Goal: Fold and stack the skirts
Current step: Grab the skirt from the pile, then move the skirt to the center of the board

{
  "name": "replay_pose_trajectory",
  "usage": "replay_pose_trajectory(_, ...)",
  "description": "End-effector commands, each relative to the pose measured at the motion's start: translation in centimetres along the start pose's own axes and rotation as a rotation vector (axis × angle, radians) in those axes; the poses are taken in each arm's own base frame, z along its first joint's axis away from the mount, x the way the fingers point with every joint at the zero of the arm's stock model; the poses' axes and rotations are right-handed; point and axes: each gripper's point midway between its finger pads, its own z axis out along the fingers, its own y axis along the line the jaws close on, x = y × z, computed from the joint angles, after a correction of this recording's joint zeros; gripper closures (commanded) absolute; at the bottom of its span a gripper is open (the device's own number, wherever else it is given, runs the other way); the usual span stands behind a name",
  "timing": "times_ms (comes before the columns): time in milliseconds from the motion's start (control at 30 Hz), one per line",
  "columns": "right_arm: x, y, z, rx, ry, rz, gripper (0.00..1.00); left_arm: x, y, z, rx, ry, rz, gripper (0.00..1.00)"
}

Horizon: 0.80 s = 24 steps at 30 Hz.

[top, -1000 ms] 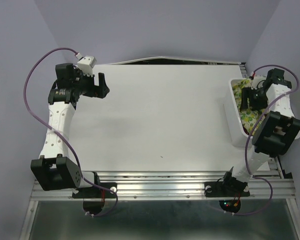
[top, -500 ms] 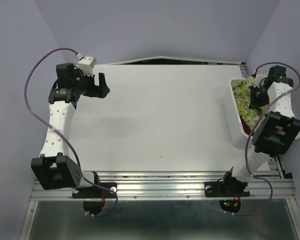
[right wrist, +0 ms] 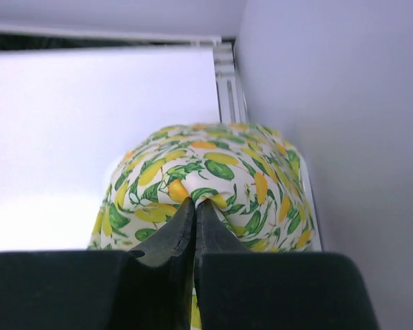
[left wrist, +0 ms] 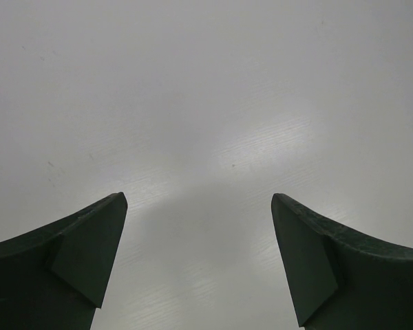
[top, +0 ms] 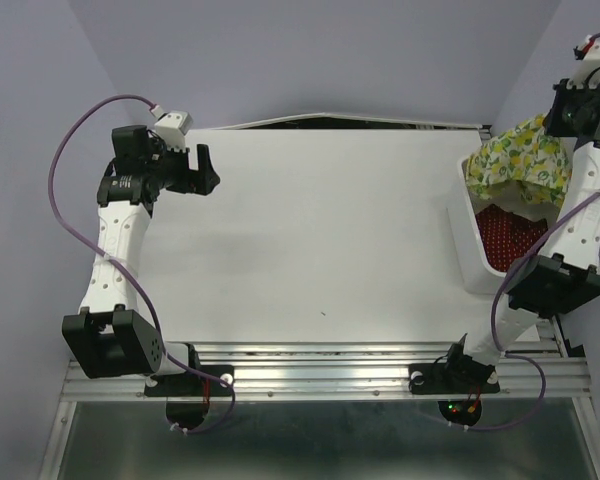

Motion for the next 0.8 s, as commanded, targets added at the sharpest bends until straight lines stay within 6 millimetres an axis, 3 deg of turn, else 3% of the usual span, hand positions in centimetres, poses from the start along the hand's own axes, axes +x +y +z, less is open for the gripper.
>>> replay_pose_trajectory(0,-9.6,1.4,-6.8,-0.027,-0.345,0.008,0.99,-3.8,-0.7,-0.9,0.027,-0.101,0.031,0.01)
replay_pose_trajectory(133,-15.4,3.7,-11.8,-0.128,-0.593,0.012,0.99,-4.9,-0.3,-1.0,0.051,-0.127,0.012,0.01)
replay_pose_trajectory(200,-16.7,5.5,-13.3,-0.226,-0.666,0.005,0.99,-5.5,0.0,-1.2,0.075,-0.145,-0.016,0.01)
replay_pose_trajectory(233,-18.6,6.5,-15.6,-0.276,-0.758,0.039,0.99,-5.8,0.2,-1.2,0.08,-0.156,-0.019,0.01)
replay_pose_trajectory(333,-20.8,9.6,-18.7,-0.475,-0.869,0.082,0.99,-6.6,0.8,-1.4,0.107,-0.176,-0.055,0.01)
replay_pose_trajectory(433,-21.9,13.8,-20.0,-0.66,-0.908,0.068,0.99,-6.8,1.4,-1.6,0.128,-0.188,-0.082,0.01)
replay_pose_trajectory(467,-21.9,15.2,-19.2,-0.702,-0.897,0.059,0.99,-6.9,1.6,-1.6,0.125,-0.191,-0.083,0.01)
replay_pose_trajectory(500,-21.9,18.1,-19.0,-0.767,-0.892,0.033,0.99,-7.2,1.9,-1.9,0.119,-0.199,-0.068,0.01)
replay_pose_trajectory(533,-21.7,19.4,-17.3,-0.78,-0.869,0.042,0.99,-7.6,2.4,-2.3,0.103,-0.209,-0.062,0.01)
replay_pose_trajectory(567,-21.5,21.0,-17.5,-0.806,-0.863,0.029,0.99,-7.6,2.8,-2.5,0.092,-0.212,-0.058,0.01)
replay_pose_trajectory(600,-21.2,22.6,-15.8,-0.826,-0.833,0.023,0.99,-8.0,3.2,-2.9,0.081,-0.223,-0.05,0.01)
replay_pose_trajectory(633,-20.2,26.2,-15.3,-0.88,-0.788,-0.004,0.99,-8.1,3.5,-3.2,0.068,-0.23,-0.041,0.01)
replay_pose_trajectory(667,-19.9,27.6,-14.3,-0.879,-0.764,0.0,0.99,-8.2,4.1,-3.8,0.05,-0.238,-0.036,0.01)
replay_pose_trajectory(700,-18.6,31.0,-13.1,-0.927,-0.71,-0.019,0.99,-8.0,4.3,-4.0,0.041,-0.232,-0.037,0.01)
replay_pose_trajectory(767,-17.3,33.9,-11.6,-0.938,-0.664,-0.026,0.99,-7.5,4.9,-4.3,0.022,-0.223,-0.018,0.01)
